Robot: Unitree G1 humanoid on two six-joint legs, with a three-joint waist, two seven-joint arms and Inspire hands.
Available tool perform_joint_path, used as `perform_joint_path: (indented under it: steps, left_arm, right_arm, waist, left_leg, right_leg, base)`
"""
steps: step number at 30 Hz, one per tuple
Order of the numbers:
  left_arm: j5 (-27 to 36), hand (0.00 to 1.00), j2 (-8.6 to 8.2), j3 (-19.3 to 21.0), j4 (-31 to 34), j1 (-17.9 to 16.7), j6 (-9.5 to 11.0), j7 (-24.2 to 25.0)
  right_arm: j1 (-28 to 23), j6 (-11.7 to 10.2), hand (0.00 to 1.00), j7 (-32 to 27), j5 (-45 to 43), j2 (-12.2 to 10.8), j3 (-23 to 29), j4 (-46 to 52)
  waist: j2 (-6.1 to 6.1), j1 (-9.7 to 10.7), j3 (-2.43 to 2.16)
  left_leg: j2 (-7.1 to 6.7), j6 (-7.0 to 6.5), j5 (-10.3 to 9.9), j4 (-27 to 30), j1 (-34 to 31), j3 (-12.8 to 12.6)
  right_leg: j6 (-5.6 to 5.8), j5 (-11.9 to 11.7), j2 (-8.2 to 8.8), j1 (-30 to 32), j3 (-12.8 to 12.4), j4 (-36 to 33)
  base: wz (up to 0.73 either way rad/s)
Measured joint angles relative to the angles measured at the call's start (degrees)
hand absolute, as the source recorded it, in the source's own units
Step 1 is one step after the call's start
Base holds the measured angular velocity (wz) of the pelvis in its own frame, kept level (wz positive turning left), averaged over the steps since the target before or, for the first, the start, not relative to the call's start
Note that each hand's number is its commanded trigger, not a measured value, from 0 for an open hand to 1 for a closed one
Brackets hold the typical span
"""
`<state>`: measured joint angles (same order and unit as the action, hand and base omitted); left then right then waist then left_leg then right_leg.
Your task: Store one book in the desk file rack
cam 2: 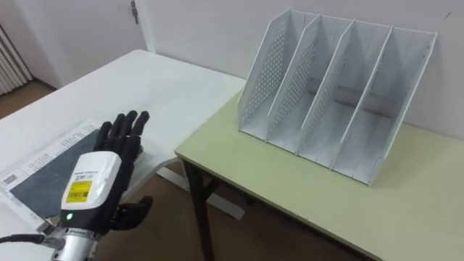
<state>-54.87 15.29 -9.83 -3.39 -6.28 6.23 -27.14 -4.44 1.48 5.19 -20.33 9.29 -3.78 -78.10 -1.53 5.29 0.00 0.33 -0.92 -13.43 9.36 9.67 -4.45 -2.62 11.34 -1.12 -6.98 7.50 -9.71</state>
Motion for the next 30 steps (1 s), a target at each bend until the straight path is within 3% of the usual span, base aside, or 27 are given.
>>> perform_joint_path:
  steps: [13, 30]
  left_arm:
    - [0.0, 0.00, 0.03, 2.4, -5.3, -2.2, -3.6, -1.4]
    - [0.1, 0.00, -0.07, 3.1, -5.3, -2.2, -7.2, -0.6]
  right_arm:
    - [-0.1, 1.9, 0.00, 1.9, -0.1, 0.2, 0.1, 0.1]
    - [-0.2, 3.5, 0.00, 3.8, 0.0, 0.8, 0.1, 0.5]
  waist:
    - [-0.15, -0.8, 0.31]
    - [-0.76, -0.8, -0.04]
  left_leg:
    - [0.02, 0.01, 0.0, 0.0, 0.0, 0.0]
    - [0.00, 0.01, 0.0, 0.0, 0.0, -0.3]
  right_leg:
    - [-0.01, 0.0, -0.02, 0.1, -0.4, -0.1]
    - [0.01, 0.0, -0.10, 0.2, -1.3, -0.1]
  base:
    - [0.00]
    - [-0.01]
